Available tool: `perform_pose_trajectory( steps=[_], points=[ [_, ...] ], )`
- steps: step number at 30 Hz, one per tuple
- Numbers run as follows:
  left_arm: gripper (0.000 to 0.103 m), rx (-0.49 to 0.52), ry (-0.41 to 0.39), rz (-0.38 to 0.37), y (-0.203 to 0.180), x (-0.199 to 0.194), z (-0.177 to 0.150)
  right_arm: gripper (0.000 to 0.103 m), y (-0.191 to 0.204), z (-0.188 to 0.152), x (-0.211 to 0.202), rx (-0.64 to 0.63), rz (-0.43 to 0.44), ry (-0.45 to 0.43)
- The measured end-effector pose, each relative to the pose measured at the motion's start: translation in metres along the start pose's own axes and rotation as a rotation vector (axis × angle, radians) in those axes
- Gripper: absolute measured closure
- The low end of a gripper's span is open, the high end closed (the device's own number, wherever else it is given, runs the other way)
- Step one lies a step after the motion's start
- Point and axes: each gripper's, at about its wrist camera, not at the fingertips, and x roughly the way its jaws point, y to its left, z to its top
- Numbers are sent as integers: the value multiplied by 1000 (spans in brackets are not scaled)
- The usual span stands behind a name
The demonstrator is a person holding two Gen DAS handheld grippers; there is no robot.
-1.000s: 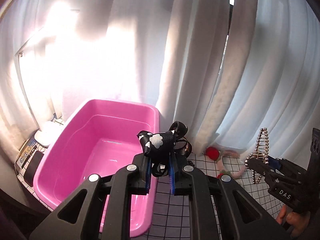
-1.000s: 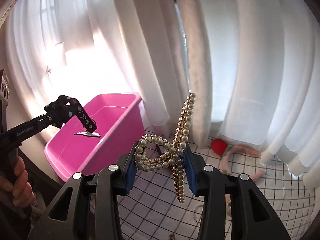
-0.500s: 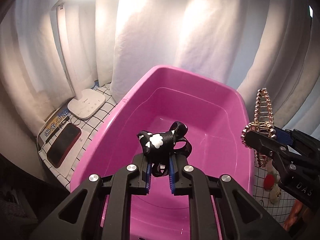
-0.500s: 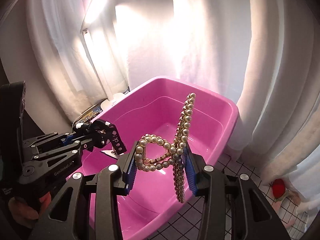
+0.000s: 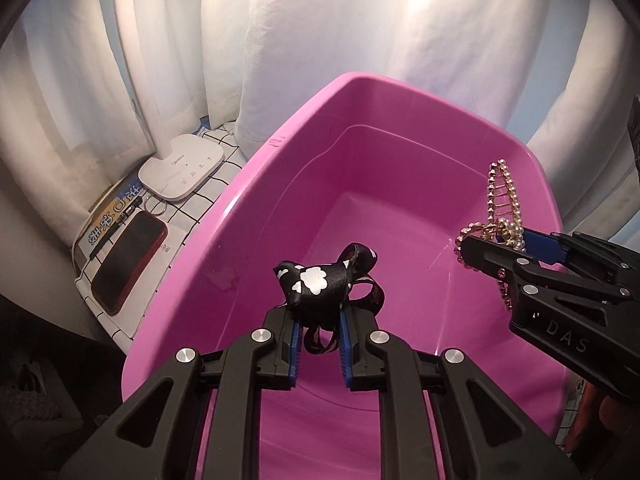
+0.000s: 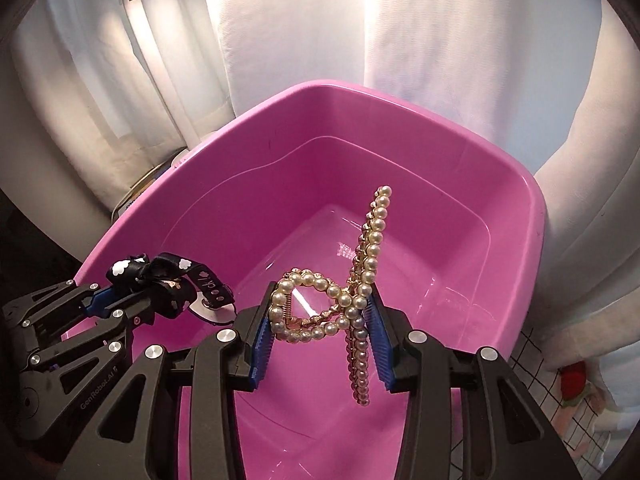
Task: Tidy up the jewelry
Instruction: 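Carry both clips into the pink tub and open both tools, then grasp the brown hair clip with the left tool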
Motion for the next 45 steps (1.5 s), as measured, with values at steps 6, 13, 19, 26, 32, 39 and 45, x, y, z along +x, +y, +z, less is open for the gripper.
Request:
perform_pose_trajectory(
  steps=[6, 13, 19, 26, 32, 39, 45],
  points=[
    [75, 1, 22, 7, 0, 8, -3, 61, -4, 4, 13, 18, -9, 38],
    [19, 17, -48, 45, -1, -7, -4, 45, -2, 6, 0, -12, -66, -2],
    [14, -4, -48, 56, 2, -13, -6, 45, -8, 0, -9, 6, -64, -8],
    [10, -61, -74, 41, 6, -30, -12, 45, -10, -11, -23, 49, -43, -41],
    [8, -60, -146, 45, -2, -57, -18, 45, -15, -30, -56, 104, -17, -115],
    [8, -2, -192, -33, -35, -87, -26, 44, -49, -71, -108, 189, -14, -196],
    [6, 19, -216, -172, -73, -111, -39, 43, -116, -145, -160, 337, -101, -240]
  ],
)
